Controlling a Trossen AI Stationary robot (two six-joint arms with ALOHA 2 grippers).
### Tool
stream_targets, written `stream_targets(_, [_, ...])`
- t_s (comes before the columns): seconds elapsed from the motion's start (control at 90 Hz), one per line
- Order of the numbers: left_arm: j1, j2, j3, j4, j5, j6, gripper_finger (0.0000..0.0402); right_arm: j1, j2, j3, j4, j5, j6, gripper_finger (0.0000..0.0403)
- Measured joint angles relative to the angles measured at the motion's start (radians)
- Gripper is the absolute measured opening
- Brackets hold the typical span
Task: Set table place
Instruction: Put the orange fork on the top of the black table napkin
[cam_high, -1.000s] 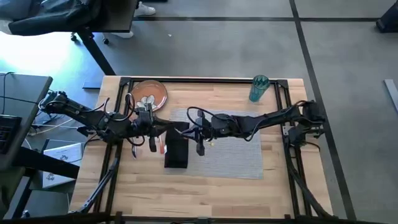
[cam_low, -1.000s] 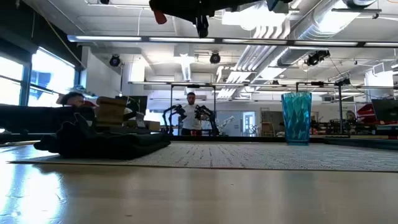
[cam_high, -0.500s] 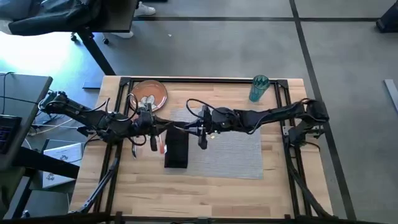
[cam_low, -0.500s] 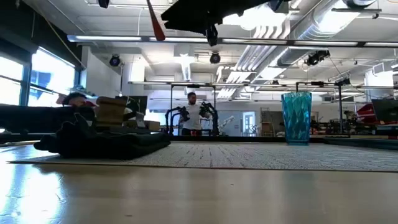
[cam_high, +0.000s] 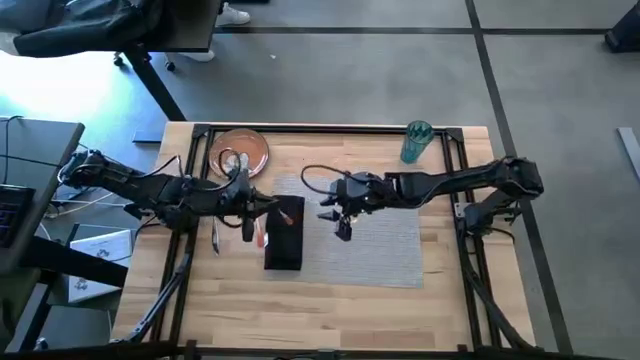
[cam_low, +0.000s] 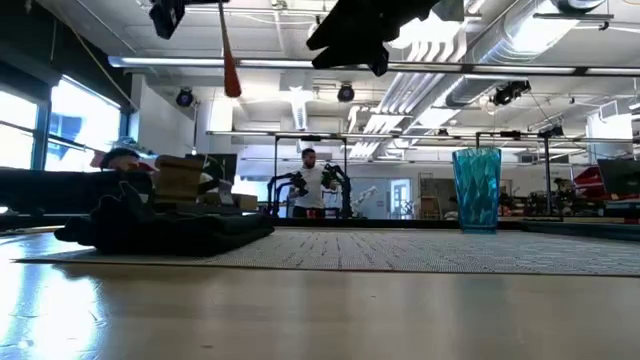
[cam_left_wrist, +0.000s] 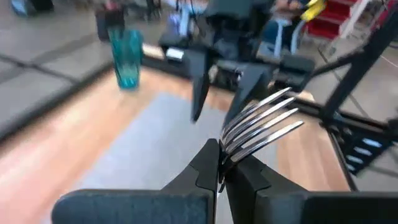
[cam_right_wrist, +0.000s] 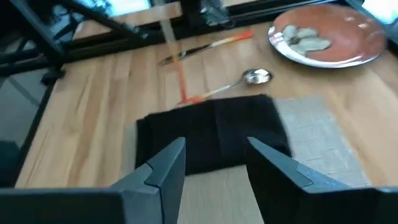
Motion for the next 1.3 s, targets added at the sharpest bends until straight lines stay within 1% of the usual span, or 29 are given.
stream_targets(0.1, [0.05,0.002,0.0,-0.053,0.117,-0.08,0.0,0.037,0.026,0.0,-0.002,-0.002,0.031,0.0146])
stream_targets(0.244, [0.066,0.027,0.0,-0.09,0.169,-0.146,0.0,0.104,0.079,0.0,0.012,0.01,0.042,0.0146])
stream_targets(0.389, [0.065,0.085,0.0,-0.099,0.237,-0.18,0.0,0.153,0.141,0.0,0.023,0.038,0.065,0.0146])
stream_targets(0.522, [0.066,0.156,0.0,-0.096,0.265,-0.194,0.0,0.18,0.178,0.0,0.044,0.077,0.098,0.0146])
stream_targets(0.7, [0.085,0.232,0.0,-0.092,0.312,-0.187,0.0,0.206,0.189,0.0,0.084,0.092,0.104,0.0146])
stream_targets(0.822, [0.097,0.257,0.0,-0.062,0.316,-0.186,0.0,0.225,0.189,0.0,0.09,0.125,0.103,0.0146])
stream_targets(0.967, [0.113,0.284,0.0,-0.049,0.358,-0.186,0.0,0.234,0.189,0.0,0.092,0.126,0.104,0.0146])
stream_targets(1.133, [0.123,0.291,-0.001,-0.045,0.369,-0.186,0.0,0.246,0.189,0.0,0.094,0.13,0.103,0.0146])
stream_targets(1.211, [0.123,0.28,-0.042,0.024,0.379,-0.199,0.0,0.253,0.189,0.0,0.096,0.144,0.103,0.0146])
stream_targets(1.3, [0.142,0.255,-0.16,0.186,0.458,-0.251,0.0,0.263,0.189,0.0,0.095,0.171,0.102,0.0146])
